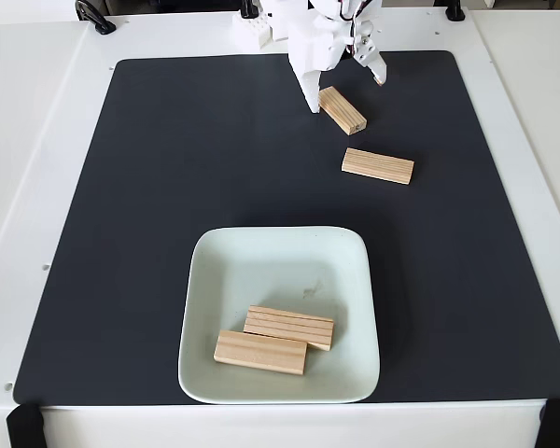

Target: Pick up the wooden block and place them on the plate.

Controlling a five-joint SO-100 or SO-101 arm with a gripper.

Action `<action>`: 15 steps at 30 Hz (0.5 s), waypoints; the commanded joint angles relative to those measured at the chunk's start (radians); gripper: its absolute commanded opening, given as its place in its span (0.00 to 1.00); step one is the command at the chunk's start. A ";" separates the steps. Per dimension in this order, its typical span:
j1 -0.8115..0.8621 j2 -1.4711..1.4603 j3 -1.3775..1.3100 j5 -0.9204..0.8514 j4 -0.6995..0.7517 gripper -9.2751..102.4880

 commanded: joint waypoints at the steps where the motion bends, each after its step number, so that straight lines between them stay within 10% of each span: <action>1: 0.003 -0.002 -0.012 -0.002 -0.009 0.49; 15: -0.018 -0.012 -0.012 -0.003 -0.011 0.44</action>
